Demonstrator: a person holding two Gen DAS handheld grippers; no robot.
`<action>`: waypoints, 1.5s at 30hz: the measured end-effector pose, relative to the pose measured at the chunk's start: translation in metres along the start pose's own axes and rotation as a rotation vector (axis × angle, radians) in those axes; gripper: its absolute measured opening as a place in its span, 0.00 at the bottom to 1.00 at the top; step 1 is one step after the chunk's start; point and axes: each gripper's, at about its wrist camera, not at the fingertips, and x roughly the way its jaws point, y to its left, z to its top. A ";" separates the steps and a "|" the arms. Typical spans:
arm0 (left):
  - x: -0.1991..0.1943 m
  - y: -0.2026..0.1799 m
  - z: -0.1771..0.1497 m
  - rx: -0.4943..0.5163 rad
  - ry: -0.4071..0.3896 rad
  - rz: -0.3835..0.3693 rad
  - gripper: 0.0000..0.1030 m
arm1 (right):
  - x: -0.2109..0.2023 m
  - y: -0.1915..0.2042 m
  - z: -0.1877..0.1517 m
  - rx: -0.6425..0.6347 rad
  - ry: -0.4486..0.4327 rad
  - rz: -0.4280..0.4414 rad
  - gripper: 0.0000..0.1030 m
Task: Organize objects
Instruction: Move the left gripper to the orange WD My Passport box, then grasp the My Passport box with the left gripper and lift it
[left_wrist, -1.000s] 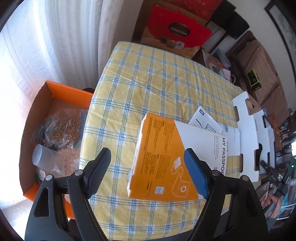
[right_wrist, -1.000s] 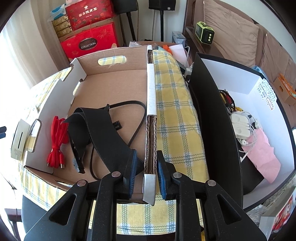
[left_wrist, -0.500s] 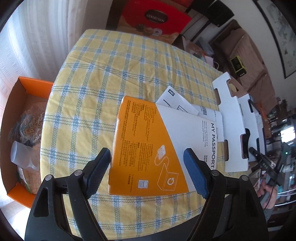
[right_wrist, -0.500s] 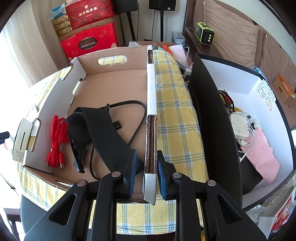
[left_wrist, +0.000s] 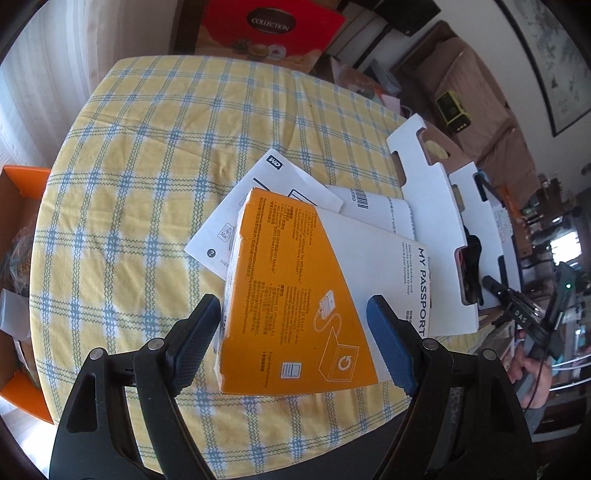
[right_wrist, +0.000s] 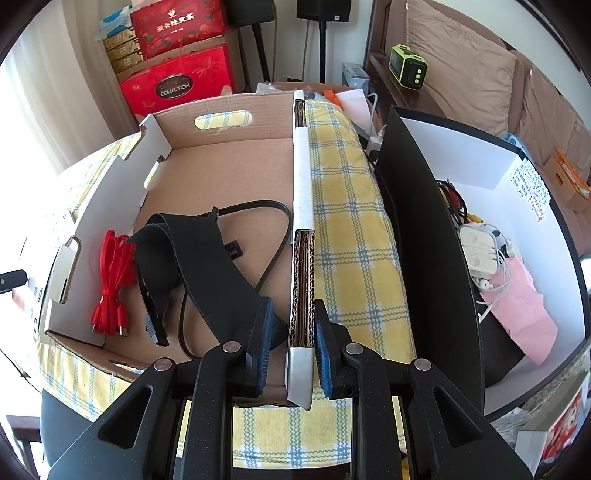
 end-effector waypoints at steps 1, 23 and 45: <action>0.000 -0.003 0.000 0.005 0.001 -0.005 0.76 | 0.000 0.000 0.000 0.001 0.001 0.001 0.21; 0.023 -0.046 0.048 0.056 -0.016 0.096 0.78 | -0.002 0.002 0.001 -0.010 -0.010 0.004 0.22; -0.007 -0.016 0.028 -0.120 -0.129 -0.020 0.79 | -0.002 0.004 -0.001 -0.007 -0.013 0.014 0.23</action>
